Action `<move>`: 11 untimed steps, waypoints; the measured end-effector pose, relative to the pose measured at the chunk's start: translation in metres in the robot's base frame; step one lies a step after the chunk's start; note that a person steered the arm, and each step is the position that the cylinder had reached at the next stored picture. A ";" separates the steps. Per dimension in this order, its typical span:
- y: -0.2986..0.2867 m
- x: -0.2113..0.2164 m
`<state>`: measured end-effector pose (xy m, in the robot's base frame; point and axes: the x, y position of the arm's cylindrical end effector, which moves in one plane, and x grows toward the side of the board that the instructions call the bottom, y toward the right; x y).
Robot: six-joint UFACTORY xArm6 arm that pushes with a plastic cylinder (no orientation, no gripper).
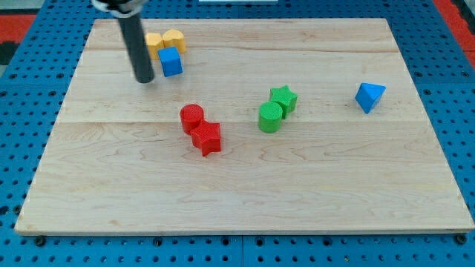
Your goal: Move the blue cube closer to blue triangle
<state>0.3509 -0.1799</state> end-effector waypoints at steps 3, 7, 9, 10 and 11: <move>0.005 -0.035; 0.083 -0.064; 0.063 -0.026; 0.099 -0.004; 0.100 -0.029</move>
<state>0.3216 -0.0804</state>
